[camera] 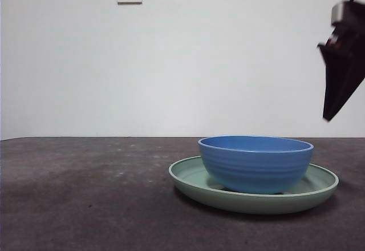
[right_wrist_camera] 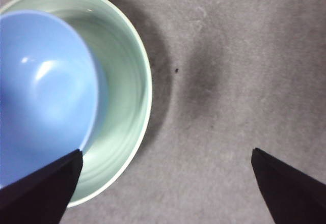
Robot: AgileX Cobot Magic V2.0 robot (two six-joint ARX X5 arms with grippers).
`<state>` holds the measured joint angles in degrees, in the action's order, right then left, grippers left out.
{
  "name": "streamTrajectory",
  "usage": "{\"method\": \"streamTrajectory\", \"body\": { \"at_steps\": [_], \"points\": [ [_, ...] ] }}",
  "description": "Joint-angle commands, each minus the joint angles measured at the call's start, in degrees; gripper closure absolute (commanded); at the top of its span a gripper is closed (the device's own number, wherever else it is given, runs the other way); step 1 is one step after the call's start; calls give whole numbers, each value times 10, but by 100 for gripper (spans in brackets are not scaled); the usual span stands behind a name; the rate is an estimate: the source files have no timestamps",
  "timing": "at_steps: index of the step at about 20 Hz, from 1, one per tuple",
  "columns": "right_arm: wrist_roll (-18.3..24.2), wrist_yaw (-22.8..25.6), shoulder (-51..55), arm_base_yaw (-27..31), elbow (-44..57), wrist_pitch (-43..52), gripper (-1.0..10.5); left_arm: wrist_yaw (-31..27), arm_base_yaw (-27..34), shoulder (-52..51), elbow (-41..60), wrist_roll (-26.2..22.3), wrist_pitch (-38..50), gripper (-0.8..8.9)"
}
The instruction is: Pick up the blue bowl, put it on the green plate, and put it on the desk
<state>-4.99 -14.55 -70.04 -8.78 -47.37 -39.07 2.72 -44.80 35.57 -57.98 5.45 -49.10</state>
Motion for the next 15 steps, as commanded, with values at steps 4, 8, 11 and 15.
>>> {"method": "streamTrajectory", "body": {
  "at_steps": [4,8,11,15],
  "points": [
    [-2,-4,-79,-1,-2,47,402,-2,-5,3,-7,-3,7,94],
    [-2,-7,-120,-2,-2,79,402,-2,-5,3,-7,-3,9,94],
    [-2,-23,-144,-3,-2,103,409,-2,-5,3,-7,-3,13,94],
    [-3,-45,-165,-7,-2,128,508,-2,-5,4,-7,-3,15,94]
  ]
}}
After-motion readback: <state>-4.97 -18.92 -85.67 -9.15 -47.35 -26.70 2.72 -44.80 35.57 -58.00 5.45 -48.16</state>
